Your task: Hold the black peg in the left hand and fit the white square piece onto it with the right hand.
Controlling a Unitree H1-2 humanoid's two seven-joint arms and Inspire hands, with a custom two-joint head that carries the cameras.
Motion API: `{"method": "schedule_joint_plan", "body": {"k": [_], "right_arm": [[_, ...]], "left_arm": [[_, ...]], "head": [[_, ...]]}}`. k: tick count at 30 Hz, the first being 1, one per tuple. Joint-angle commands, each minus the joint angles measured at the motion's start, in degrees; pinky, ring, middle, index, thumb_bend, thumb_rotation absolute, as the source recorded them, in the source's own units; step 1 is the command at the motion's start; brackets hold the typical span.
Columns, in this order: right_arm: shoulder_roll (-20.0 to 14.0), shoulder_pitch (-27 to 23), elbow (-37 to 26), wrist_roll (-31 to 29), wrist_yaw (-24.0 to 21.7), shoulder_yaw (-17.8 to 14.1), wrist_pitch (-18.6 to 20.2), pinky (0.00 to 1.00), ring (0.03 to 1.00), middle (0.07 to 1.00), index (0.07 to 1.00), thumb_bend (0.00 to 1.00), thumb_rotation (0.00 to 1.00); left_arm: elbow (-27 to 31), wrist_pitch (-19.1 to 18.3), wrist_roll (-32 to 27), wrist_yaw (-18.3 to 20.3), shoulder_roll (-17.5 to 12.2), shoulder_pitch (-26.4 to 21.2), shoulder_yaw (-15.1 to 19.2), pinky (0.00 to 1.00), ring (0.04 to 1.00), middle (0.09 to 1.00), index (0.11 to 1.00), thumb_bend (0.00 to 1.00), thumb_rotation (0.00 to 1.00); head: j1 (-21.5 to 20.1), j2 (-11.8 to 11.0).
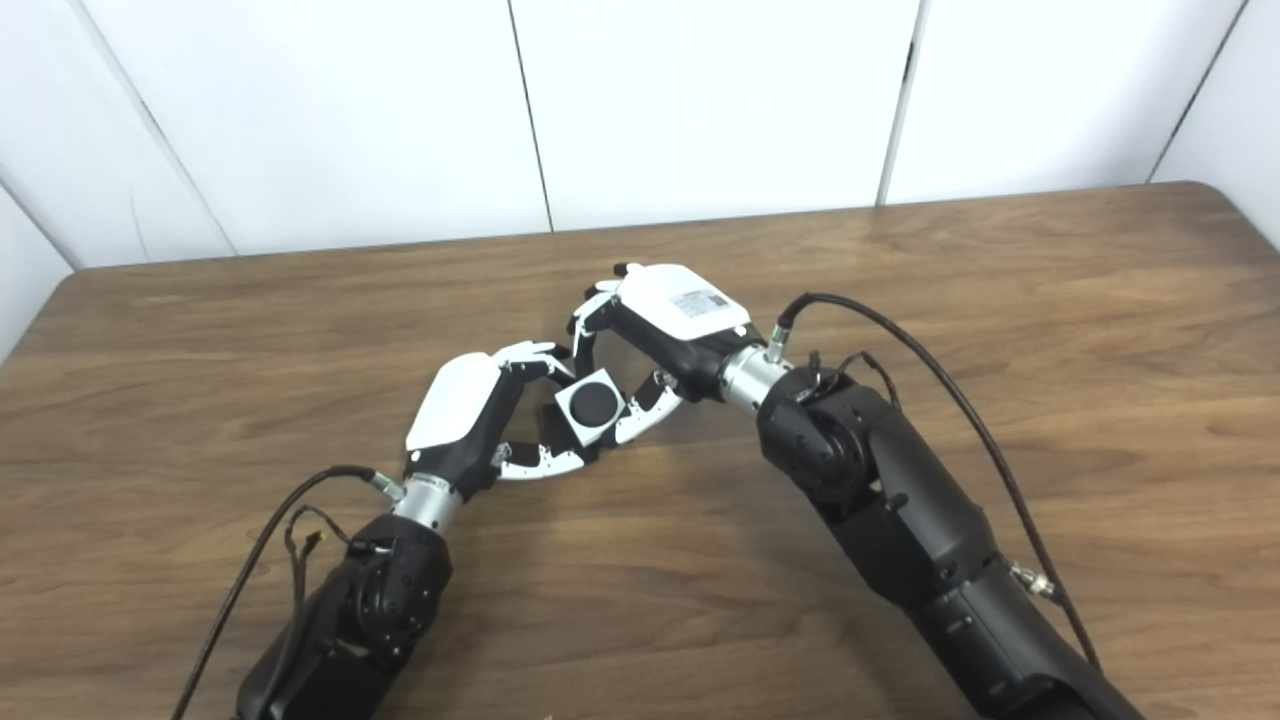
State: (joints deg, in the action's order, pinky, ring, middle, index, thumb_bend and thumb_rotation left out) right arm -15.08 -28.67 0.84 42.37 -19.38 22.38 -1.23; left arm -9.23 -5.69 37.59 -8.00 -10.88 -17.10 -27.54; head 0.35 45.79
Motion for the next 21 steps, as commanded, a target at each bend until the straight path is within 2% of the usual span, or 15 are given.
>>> {"method": "schedule_joint_plan", "body": {"k": [1,6,11,14,15,16,18,21], "right_arm": [[0.77,-2.49,-0.84,-0.05,1.13,-0.01,-0.73,0.99,0.892,0.773,0.480,0.52,0.15],[-0.56,-2.26,-0.03,0.80,0.44,0.31,-0.64,0.98,0.891,0.771,0.481,0.52,0.15],[-2.46,-1.23,4.62,4.39,1.87,1.10,-0.17,0.92,0.868,0.766,0.485,0.52,0.14],[-3.82,-1.02,7.68,6.12,-0.75,2.03,3.30,0.93,0.883,0.803,0.493,0.52,0.15],[-4.51,-0.86,8.86,6.58,-1.28,2.29,4.01,0.93,0.895,0.828,0.625,0.69,0.25],[-5.11,-0.71,9.89,6.71,-1.27,2.43,4.20,0.93,0.903,0.842,0.687,0.76,0.29],[-6.34,-0.44,11.92,6.72,-1.15,2.32,4.51,0.93,0.915,0.864,0.772,0.84,0.33],[-8.29,-0.11,13.31,6.15,-1.06,2.12,5.12,0.95,0.940,0.890,0.838,0.87,0.36]], "left_arm": [[-1.90,-1.82,2.06,4.72,-0.28,2.34,-2.08,0.82,0.858,0.819,0.493,0.51,0.09],[-2.09,-1.48,1.99,4.43,-0.35,2.26,-1.91,0.81,0.853,0.816,0.492,0.51,0.09],[-2.14,-1.41,1.69,4.47,-0.48,2.14,-1.60,0.82,0.856,0.818,0.492,0.51,0.09],[-2.14,-1.76,1.84,4.84,-0.61,2.00,-1.52,0.82,0.857,0.821,0.492,0.51,0.09],[-1.99,-1.92,1.85,4.97,-0.65,2.04,-1.47,0.82,0.858,0.821,0.492,0.51,0.09],[-1.83,-2.05,1.86,5.06,-0.68,2.09,-1.43,0.82,0.859,0.822,0.492,0.51,0.09],[-1.73,-2.08,1.87,5.11,-0.83,2.07,-1.35,0.83,0.860,0.822,0.492,0.51,0.09],[-1.66,-1.87,1.98,5.00,-1.04,2.07,-1.26,0.82,0.858,0.821,0.492,0.51,0.09]], "head": [[0.11,0.06],[0.25,0.05],[0.47,-0.02],[0.53,-0.17],[0.53,-0.17],[0.53,-0.17],[0.52,-0.22],[0.42,-0.13]]}}
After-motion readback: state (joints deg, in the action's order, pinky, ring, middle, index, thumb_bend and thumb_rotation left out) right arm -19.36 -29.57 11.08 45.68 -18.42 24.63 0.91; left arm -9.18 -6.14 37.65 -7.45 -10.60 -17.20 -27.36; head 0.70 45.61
